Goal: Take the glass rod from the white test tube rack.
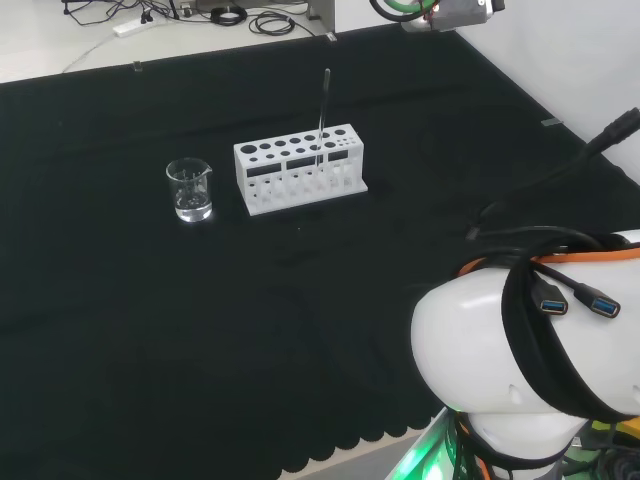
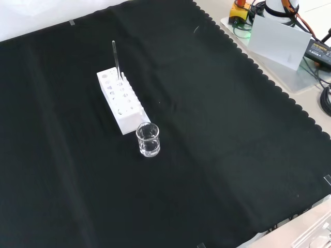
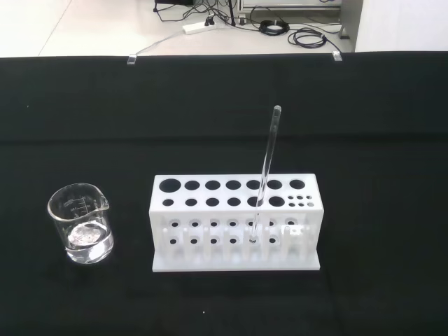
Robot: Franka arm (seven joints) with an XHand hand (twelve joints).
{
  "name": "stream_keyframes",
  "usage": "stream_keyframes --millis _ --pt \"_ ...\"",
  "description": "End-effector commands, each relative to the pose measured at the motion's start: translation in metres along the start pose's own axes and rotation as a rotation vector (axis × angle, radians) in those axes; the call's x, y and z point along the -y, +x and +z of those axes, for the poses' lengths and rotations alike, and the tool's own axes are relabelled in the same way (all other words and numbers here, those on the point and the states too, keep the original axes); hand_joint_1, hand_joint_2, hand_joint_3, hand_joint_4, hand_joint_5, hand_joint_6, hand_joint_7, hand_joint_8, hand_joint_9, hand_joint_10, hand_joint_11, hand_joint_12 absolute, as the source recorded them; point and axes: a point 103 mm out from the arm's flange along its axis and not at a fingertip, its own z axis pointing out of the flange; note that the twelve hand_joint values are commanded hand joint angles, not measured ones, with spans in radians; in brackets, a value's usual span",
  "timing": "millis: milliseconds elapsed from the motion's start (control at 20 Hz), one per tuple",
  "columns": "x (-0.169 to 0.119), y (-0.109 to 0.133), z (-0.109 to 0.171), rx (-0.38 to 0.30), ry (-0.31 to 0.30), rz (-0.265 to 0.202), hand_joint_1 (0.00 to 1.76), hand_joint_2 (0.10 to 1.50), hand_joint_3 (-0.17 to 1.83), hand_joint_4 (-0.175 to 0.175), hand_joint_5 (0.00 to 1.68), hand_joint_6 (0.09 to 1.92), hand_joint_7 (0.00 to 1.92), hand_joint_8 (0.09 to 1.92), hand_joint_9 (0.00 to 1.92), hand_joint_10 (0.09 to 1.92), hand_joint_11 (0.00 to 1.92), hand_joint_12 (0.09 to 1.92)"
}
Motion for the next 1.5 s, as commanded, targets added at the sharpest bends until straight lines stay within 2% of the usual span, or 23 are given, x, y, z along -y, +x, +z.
stream_keyframes --millis 50,150,300,650,900,1350,1500 --pt "0.066 0.003 -0.021 0.009 -0.034 0.091 0.58 1.16 -0.15 -0.092 0.29 0.09 0.21 0.48 0.28 0.57 0.28 0.68" --pt "0.070 0.003 -0.022 0.016 -0.031 0.104 0.45 1.17 -0.14 -0.078 0.10 0.09 0.05 0.38 0.06 0.51 0.06 0.68" --pt "0.069 0.001 -0.020 0.021 -0.025 0.105 0.41 1.17 -0.14 -0.075 0.04 0.09 0.00 0.35 0.00 0.51 0.00 0.68" --pt "0.068 -0.006 -0.016 0.013 -0.025 0.107 0.41 1.17 -0.14 -0.076 0.04 0.09 0.00 0.38 0.00 0.57 0.00 0.68" --pt "0.066 -0.004 -0.012 0.030 -0.024 0.104 0.42 1.18 -0.15 -0.077 0.05 0.09 0.00 0.51 0.00 0.75 0.00 0.88" --pt "0.067 -0.010 -0.019 0.026 -0.031 0.105 0.43 1.19 -0.16 -0.079 0.06 0.09 0.00 0.59 0.01 0.80 0.00 0.96" --pt "0.060 -0.012 -0.024 0.028 -0.027 0.077 0.43 1.19 -0.17 -0.083 0.08 0.09 0.02 0.65 0.04 0.81 0.00 1.03"
